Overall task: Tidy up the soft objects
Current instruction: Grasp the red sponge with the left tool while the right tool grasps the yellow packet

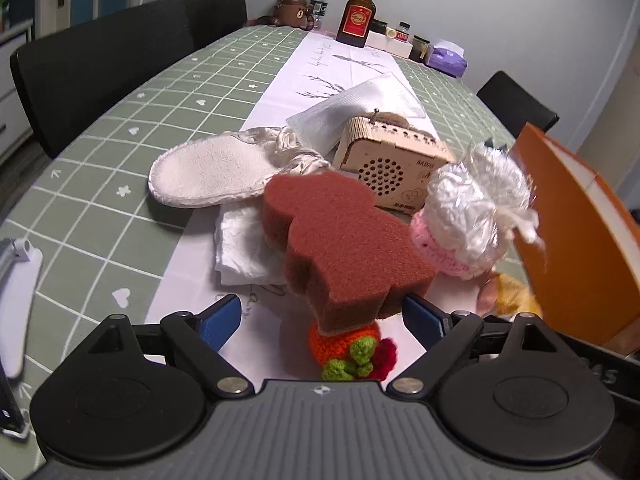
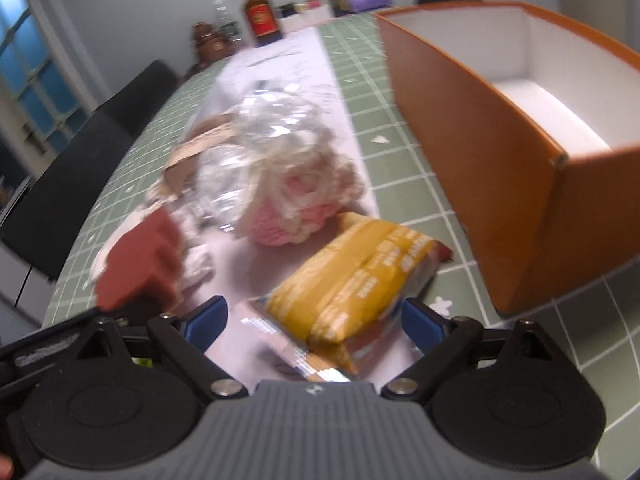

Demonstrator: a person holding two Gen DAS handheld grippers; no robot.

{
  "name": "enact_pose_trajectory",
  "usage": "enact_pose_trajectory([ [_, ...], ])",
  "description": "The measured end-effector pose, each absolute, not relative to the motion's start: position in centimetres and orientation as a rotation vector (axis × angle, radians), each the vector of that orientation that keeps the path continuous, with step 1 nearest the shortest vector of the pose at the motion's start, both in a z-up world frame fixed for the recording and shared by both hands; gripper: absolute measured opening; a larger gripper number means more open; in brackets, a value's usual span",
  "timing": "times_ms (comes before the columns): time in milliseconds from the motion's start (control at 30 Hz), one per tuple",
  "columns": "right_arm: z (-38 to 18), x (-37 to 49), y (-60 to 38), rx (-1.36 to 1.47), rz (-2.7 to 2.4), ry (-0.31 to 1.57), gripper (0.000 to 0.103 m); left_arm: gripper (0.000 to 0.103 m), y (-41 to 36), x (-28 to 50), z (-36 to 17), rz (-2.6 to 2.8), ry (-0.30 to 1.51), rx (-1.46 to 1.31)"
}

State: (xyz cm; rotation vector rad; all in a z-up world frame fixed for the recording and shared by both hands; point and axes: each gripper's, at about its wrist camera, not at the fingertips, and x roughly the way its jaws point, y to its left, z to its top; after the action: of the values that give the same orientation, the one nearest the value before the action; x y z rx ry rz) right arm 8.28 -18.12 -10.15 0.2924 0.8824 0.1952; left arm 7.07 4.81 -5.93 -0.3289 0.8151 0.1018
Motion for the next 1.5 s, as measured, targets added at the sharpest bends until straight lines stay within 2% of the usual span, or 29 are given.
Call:
enact_pose_trajectory([
  [133,-10.3,8.6,-18.7,0.349,0.168,0.885,0.092,0.103,4.9,7.0,-4.8,0.105,0.768,-0.345],
  [500,-11.0,9.8,-17.9,0.296,0.142,0.892,0.095,0.103,3.7,8.7,-3.9,0.063,0.815,-0.323],
  [600,-11.3,9.8,-17.9,0.287,0.158,0.891,0.091,0.103,3.8,9.7,-5.0,0.082,0.866,-0.340],
  [667,-11.2,9.6,-17.4,0.238,0.186,0.886,0.085,0.103,3.5,10.0,-5.2,0.076,0.874,-0.335],
  [767,-10.9,9.0,-16.7,0.151,0.253,0.874,0.082,0.103,2.0,10.3,-5.1,0.100,0.862,-0.229],
  [900,-10.7,7.9,-16.0,0.021,0.361,0.858,0.082,0.103,0.1,10.6,-5.8,0.129,0.883,-0.040],
  [1033,-10.3,7.4,-16.1,-0.031,0.358,0.839,0.084,0.103,-0.5,10.5,-6.9,0.147,0.889,0.029],
  [1067,-10.1,7.4,-16.2,-0.023,0.346,0.835,0.086,0.098,-0.4,10.5,-7.0,0.147,0.890,0.029],
  [1167,-9.8,7.9,-16.5,0.011,0.320,0.848,0.087,0.092,-0.1,9.8,-6.6,0.134,0.865,0.018],
  [1333,-10.3,8.5,-17.3,0.129,0.296,0.895,0.087,0.091,0.5,8.6,-5.2,0.119,0.790,-0.018],
  [1500,-10.4,8.9,-17.5,0.169,0.277,0.895,0.074,0.090,1.2,7.2,-4.3,0.096,0.745,-0.070],
])
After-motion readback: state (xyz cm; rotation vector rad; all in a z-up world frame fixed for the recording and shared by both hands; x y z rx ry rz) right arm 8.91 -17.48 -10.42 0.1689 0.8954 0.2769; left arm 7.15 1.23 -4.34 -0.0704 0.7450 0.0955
